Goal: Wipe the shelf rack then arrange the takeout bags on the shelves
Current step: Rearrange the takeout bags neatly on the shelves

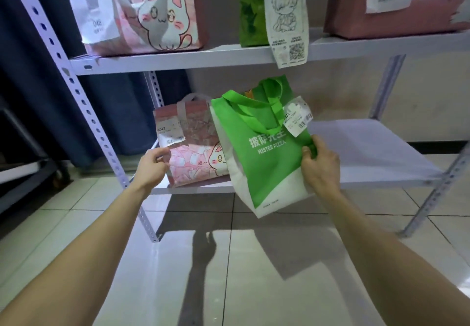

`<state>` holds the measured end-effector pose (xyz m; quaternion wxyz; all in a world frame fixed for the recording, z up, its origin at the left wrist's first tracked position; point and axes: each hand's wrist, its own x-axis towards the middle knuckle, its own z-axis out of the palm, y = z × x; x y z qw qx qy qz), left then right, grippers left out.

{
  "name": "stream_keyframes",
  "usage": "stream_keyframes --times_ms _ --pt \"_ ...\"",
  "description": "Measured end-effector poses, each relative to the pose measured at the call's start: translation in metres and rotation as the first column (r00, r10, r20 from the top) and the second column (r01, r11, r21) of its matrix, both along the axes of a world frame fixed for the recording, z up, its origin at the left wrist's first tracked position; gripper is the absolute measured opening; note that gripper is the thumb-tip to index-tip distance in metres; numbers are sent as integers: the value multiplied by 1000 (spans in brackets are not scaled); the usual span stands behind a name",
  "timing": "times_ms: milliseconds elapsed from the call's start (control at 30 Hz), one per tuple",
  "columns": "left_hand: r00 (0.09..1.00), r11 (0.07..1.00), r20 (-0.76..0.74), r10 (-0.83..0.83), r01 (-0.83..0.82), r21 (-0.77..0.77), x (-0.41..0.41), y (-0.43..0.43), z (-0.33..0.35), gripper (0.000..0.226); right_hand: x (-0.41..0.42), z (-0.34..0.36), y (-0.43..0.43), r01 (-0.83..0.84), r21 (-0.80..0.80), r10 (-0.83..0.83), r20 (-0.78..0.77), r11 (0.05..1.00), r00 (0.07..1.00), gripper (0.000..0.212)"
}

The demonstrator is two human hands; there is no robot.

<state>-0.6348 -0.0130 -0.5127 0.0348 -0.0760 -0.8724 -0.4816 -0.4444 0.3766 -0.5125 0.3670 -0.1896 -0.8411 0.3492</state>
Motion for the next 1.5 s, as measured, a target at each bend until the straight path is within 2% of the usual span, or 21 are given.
stream_keyframes --times_ms 167,233,267,367,433,500,567,633,733,800,867,933,1000,1100,1167,1300,1500 --pt "997 997 -5 75 -75 8 -16 -20 -3 38 -10 -3 -10 46 -11 -45 1 999 999 23" --pt "993 993 -26 111 -112 -33 -15 -11 -4 30 -9 -6 -8 69 -9 -69 8 998 998 23" --pt "983 982 -64 169 -174 -74 -13 -4 -5 25 -9 -7 -6 82 -14 -82 12 997 997 24" --pt "915 927 -248 317 -354 -121 0 27 -5 37 -5 -12 1 128 -43 -128 1 991 992 26" --pt "843 909 -448 298 -394 -137 16 53 0 30 -1 -14 9 159 -60 -161 -33 986 986 21" --pt "800 933 -563 207 -335 -134 32 81 8 17 3 -15 18 192 -76 -197 -65 979 978 12" --pt "860 991 -509 51 -107 -81 45 109 17 7 6 -17 29 244 -106 -253 -74 964 965 9" --pt "913 989 -382 -143 141 -31 59 135 18 22 8 -20 35 291 -147 -303 -73 946 950 8" --pt "893 912 -204 -401 410 3 77 169 10 55 6 -22 38 262 -182 -280 -82 948 957 10" --pt "851 858 -122 -510 513 -11 82 188 1 62 0 -21 36 193 -178 -212 -94 965 973 12" --pt "840 855 -165 -517 514 -65 79 201 -8 56 -9 -21 35 155 -190 -182 -133 970 974 14" --pt "861 890 -239 -449 453 -38 73 208 -17 51 -21 -23 32 107 -223 -149 -181 969 972 19" --pt "885 918 -258 -387 395 -21 63 210 -26 49 -33 -31 29 32 -264 -78 -162 964 984 28" --pt "914 930 -184 -363 343 -129 51 206 -47 56 -45 -53 23 -50 -328 78 75 943 994 51" --pt "926 929 -149 -347 318 -188 48 203 -61 58 -47 -67 24 -7 -319 78 210 948 975 61" --pt "927 936 -164 -337 312 -163 43 209 -69 60 -45 -72 38 72 -273 -3 243 959 970 54" --pt "934 944 -159 -319 298 -145 42 214 -72 60 -33 -65 44 44 -256 31 282 966 959 47"
